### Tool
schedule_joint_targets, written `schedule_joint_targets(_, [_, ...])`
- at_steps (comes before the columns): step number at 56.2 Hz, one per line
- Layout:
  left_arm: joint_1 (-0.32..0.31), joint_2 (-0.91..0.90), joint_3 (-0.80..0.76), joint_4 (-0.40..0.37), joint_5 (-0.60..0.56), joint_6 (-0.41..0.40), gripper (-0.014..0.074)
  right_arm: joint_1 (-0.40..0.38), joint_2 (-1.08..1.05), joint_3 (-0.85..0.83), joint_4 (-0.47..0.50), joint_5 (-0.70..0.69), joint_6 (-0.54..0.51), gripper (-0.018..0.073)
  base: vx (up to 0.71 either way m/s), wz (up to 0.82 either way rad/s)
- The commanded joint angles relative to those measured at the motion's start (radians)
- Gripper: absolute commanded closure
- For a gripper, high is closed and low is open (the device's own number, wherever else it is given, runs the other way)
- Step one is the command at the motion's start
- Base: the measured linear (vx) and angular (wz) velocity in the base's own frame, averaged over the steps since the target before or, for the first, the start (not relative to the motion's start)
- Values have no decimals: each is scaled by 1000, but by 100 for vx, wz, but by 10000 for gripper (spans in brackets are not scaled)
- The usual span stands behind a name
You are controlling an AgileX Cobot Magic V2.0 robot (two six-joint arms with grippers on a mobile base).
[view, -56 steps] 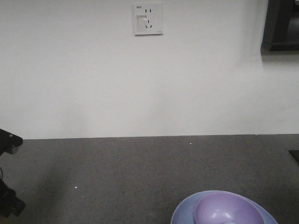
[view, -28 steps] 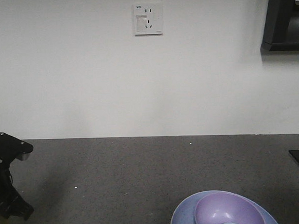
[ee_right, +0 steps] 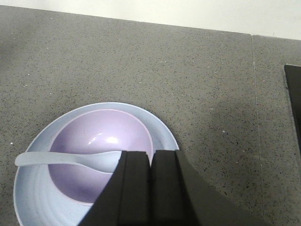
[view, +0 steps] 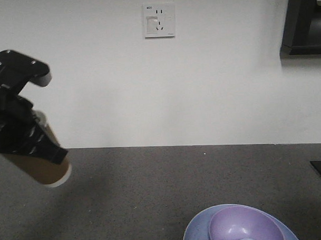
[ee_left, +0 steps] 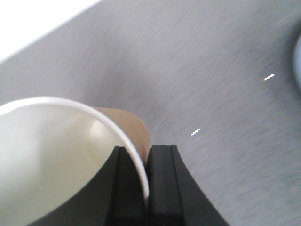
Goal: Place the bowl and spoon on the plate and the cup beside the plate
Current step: 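Set the paper cup down beside the plate and release, raise left arm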
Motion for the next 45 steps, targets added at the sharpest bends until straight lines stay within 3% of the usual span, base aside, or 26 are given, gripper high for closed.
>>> schedule_joint_targets(1, [-71,36,-100,-15,-18,-9,596,2,-7,-30,7,-73,-7,571,0,0])
schedule_joint_targets(10, [-198,151,-161,-15,15,-10,596,2,-7,-30,7,-67,-6,571,0,0])
schedule_joint_targets(19, [-276,243,-163,-15,25,-18,596,2,-7,-30,7,-67,-6,571,0,0])
schedule_joint_targets(31, [-324,332,-163,-12,46,-18,596,2,-7,-30,7,-67,-6,571,0,0])
schedule_joint_targets(45, [-324,382,-163,-39,28,-18,596,2,-7,-30,7,-67,-8,571,0,0])
